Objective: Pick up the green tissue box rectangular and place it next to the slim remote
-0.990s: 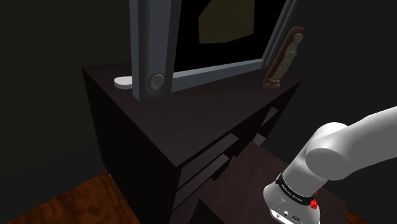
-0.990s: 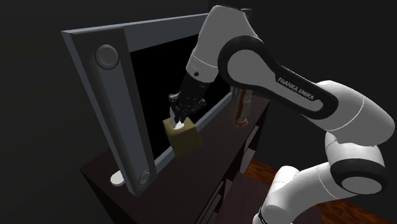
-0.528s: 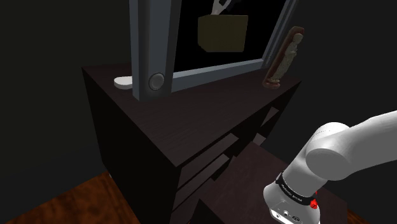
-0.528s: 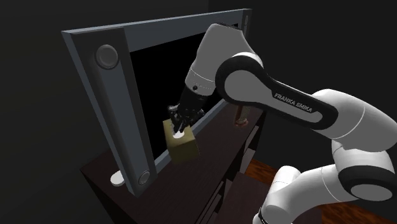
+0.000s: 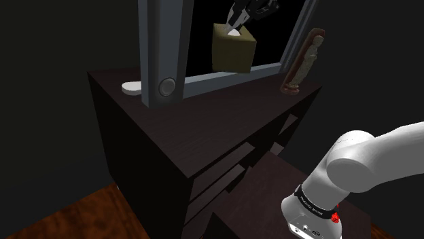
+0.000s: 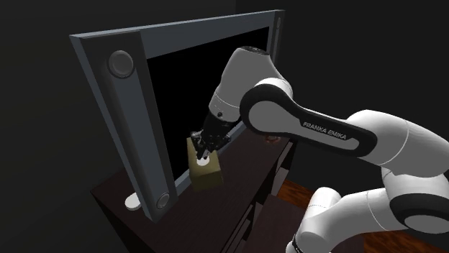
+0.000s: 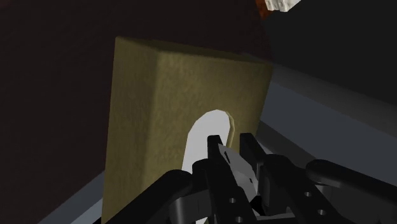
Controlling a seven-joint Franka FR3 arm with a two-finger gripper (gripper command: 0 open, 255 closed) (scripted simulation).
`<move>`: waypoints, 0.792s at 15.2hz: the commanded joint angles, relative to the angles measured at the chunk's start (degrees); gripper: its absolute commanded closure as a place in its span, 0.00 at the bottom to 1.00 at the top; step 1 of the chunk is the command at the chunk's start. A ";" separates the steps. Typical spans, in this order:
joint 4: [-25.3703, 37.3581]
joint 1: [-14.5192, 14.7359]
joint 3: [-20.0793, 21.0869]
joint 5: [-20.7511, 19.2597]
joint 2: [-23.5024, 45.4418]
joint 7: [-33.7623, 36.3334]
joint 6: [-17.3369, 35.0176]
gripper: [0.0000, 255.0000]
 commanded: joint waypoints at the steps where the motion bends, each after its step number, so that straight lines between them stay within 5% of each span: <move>1: -2.54 -0.07 -0.14 0.12 -0.84 -0.35 1.48 1.00; 12: -13.53 0.65 0.60 1.55 -4.24 -1.95 8.96 1.00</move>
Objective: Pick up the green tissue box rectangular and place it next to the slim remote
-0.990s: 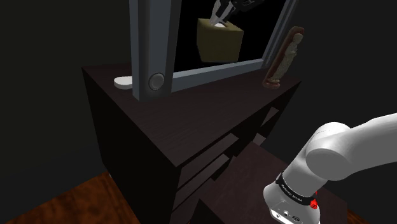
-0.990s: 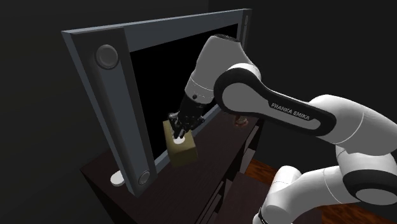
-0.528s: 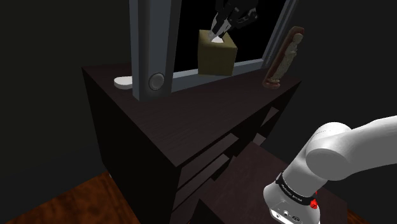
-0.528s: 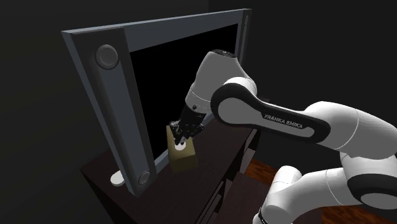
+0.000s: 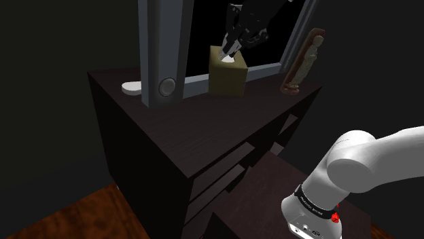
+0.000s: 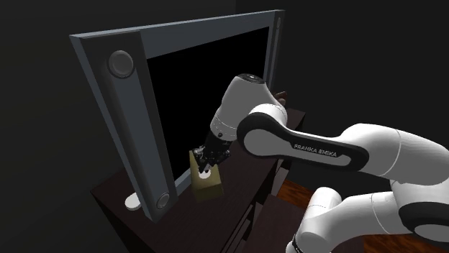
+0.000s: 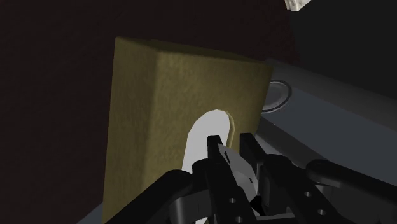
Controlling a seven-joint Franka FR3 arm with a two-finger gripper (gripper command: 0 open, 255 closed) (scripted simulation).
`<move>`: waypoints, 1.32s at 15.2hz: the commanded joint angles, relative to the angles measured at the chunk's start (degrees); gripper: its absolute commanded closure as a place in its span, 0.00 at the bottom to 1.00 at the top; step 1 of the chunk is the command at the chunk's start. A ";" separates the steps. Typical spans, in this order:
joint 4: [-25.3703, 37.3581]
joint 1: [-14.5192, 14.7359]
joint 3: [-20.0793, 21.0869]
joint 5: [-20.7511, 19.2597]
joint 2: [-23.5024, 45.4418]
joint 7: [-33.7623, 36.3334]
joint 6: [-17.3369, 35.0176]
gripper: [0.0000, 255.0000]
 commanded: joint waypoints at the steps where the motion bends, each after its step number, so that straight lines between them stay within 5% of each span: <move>1: -1.87 0.14 0.12 0.28 -0.55 -0.31 1.33 1.00; 12: -11.50 0.51 1.56 2.32 -2.58 -2.07 8.83 1.00; 20: -12.35 -3.54 4.53 5.47 -3.63 -4.57 8.69 1.00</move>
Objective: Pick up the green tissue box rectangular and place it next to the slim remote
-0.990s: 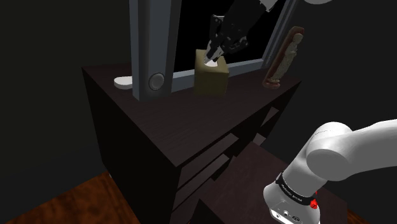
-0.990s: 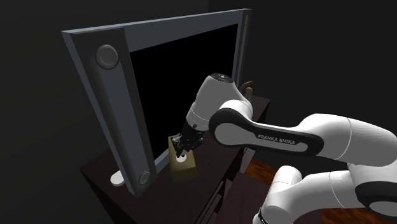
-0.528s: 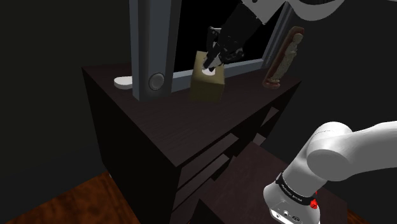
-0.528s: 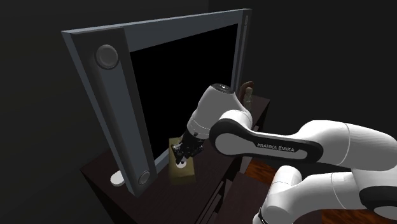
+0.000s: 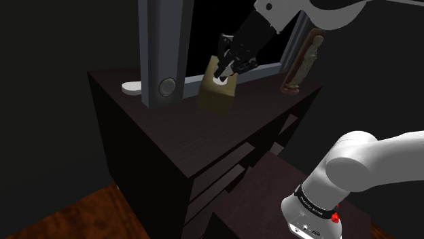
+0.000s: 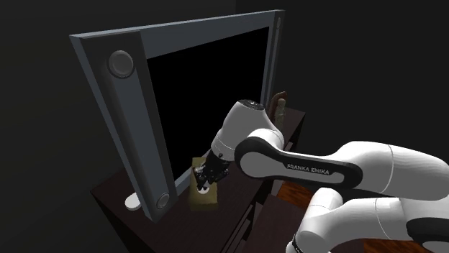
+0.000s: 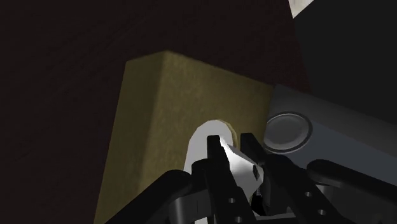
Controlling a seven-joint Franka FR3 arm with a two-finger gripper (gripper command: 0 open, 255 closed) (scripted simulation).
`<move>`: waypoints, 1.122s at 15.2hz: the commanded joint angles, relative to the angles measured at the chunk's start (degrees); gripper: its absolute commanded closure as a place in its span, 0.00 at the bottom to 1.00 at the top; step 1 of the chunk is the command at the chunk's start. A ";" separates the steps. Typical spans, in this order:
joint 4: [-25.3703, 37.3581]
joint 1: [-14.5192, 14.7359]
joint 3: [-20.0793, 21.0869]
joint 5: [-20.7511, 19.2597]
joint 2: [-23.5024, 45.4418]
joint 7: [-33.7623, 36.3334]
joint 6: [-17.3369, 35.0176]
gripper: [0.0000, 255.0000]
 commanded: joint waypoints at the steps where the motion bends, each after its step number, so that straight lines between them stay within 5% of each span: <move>1: -0.39 -1.83 0.75 -3.78 0.23 -0.63 -0.08 1.00; 2: -0.42 -1.95 0.61 -3.81 0.71 -1.03 0.29 0.00; 7: -0.38 -1.94 0.82 -3.71 0.21 -0.69 -0.12 0.00; 11: 4.92 -2.19 -1.94 -5.38 -1.64 -0.19 -7.57 0.00; 17: 4.92 -2.18 -1.94 -5.39 -1.64 -0.19 -7.57 0.00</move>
